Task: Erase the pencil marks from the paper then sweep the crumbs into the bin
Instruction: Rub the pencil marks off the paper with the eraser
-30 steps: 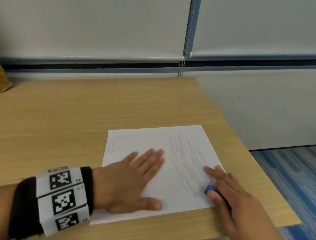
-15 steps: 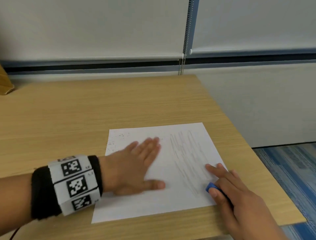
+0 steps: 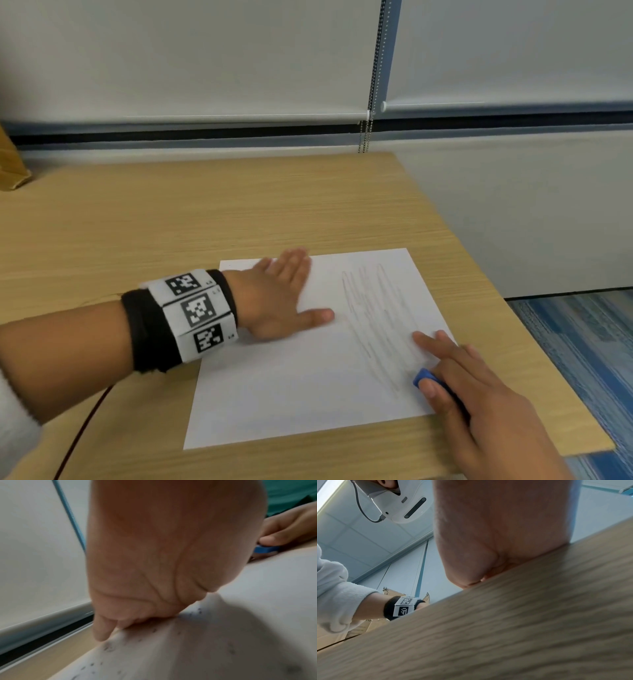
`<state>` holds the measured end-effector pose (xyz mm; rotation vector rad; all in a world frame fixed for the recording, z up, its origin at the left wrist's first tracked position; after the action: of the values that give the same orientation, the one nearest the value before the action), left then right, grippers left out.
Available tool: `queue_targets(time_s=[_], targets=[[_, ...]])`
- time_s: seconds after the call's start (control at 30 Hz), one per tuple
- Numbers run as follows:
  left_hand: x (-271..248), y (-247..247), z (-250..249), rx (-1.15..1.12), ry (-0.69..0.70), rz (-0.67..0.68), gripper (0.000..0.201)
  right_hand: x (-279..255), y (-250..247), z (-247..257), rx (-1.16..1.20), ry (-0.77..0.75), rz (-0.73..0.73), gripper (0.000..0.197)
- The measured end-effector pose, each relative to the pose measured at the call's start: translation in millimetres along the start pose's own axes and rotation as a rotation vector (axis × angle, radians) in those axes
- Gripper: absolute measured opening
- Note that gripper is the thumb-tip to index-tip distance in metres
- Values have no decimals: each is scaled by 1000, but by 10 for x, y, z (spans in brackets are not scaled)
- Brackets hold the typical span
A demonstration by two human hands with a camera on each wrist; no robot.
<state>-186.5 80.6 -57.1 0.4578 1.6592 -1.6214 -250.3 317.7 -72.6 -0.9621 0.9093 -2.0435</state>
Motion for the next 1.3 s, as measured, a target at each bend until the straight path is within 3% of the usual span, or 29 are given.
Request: queue_targets(time_s=[0.07, 0.23, 0.4, 0.53, 0.67, 0.77, 0.87, 1.07, 1.3], targets=[[-14, -17, 43, -38, -28, -32, 106, 1, -14, 13, -9, 7, 17, 34], [-125, 77, -427, 88, 275, -28, 91, 7, -25, 42, -67, 38, 74, 35], [-81, -80, -58, 18, 11, -17, 96, 28, -78, 117, -137, 42, 74, 33], [-104, -148, -60, -15, 50, -18, 101, 94, -102, 157, -276, 56, 175, 35], [-44, -195, -58, 22, 41, -27, 111, 315, -270, 204, -349, 123, 327, 50], [13, -258, -6, 46, 50, -71, 119, 625, -553, 318, -361, 169, 362, 37], [51, -298, 11, 69, 49, -102, 123, 985, -682, 355, -257, 121, 380, 26], [106, -305, 32, 90, 31, -96, 126, 1534, -258, 192, -276, -17, 622, 10], [101, -292, 11, 114, 16, -80, 127, 1899, 215, 209, -499, -156, 731, 17]])
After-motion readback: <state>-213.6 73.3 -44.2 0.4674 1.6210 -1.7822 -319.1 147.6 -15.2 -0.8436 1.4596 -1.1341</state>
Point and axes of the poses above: each hand's wrist, its own x-axis towards the middle knuckle, its own y-axis out of the palm, z = x × y, the point moved 6 cm from there along x, towards the middle knuckle, and after that the axes turned 10 degrees about z, right-handed, at the moved point
